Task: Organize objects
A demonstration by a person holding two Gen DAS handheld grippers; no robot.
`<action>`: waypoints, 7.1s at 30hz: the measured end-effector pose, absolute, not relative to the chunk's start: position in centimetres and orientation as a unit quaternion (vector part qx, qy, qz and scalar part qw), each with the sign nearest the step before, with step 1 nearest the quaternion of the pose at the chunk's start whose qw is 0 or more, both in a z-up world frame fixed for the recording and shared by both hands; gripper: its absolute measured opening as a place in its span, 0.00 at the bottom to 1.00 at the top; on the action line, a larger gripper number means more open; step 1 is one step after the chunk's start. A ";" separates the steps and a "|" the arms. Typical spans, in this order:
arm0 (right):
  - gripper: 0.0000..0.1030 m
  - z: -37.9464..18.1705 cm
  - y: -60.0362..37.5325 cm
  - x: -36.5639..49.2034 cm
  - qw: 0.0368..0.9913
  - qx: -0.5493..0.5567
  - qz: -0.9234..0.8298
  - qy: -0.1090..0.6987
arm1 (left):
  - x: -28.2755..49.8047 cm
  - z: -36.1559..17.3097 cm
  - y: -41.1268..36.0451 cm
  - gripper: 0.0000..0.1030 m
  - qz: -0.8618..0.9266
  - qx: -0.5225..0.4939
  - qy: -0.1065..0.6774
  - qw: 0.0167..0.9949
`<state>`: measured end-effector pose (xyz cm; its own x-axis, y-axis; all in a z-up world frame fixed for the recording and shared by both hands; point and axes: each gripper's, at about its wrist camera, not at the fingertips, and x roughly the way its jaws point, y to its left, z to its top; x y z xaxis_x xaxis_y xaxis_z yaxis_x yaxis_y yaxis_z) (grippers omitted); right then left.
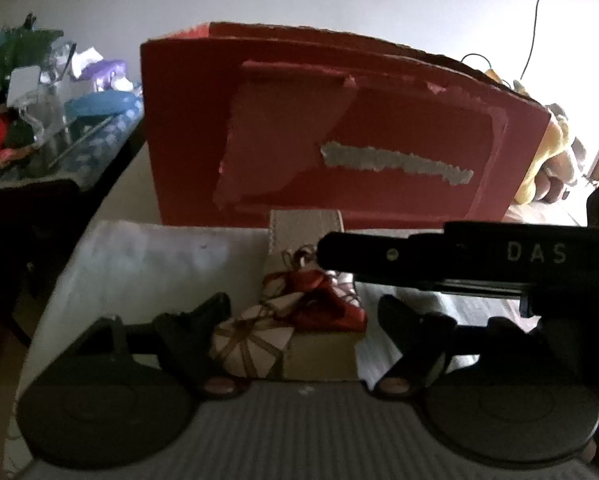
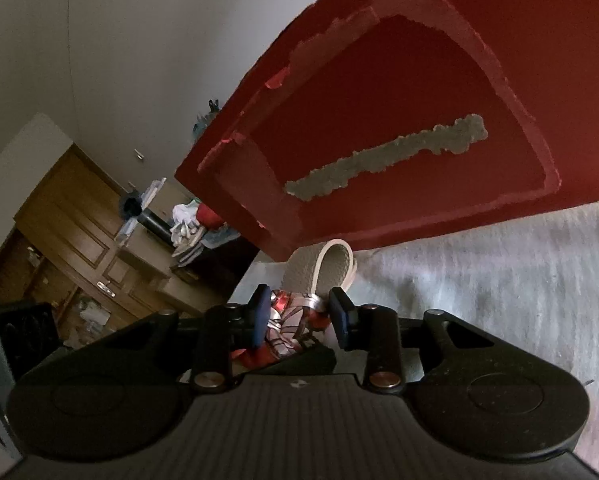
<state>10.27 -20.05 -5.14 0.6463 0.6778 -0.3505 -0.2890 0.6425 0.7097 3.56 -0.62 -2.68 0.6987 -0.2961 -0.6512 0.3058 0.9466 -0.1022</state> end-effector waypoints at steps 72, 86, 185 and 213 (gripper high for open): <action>0.24 9.5 -19.9 12.0 0.922 0.239 0.273 0.138 | 3.6 13.6 -3.3 0.42 -0.249 0.028 0.189 0.949; 0.23 8.1 -16.7 21.6 0.917 0.229 0.258 0.199 | 13.5 11.5 -2.8 0.42 -0.206 0.064 0.216 0.952; 0.13 5.3 -20.2 25.8 0.933 0.128 0.069 0.329 | 19.7 5.7 -6.4 0.79 -0.026 0.196 0.259 0.945; 0.09 5.3 -20.1 25.5 0.940 0.120 0.048 0.316 | 19.4 5.4 -6.9 0.77 -0.007 0.217 0.252 0.943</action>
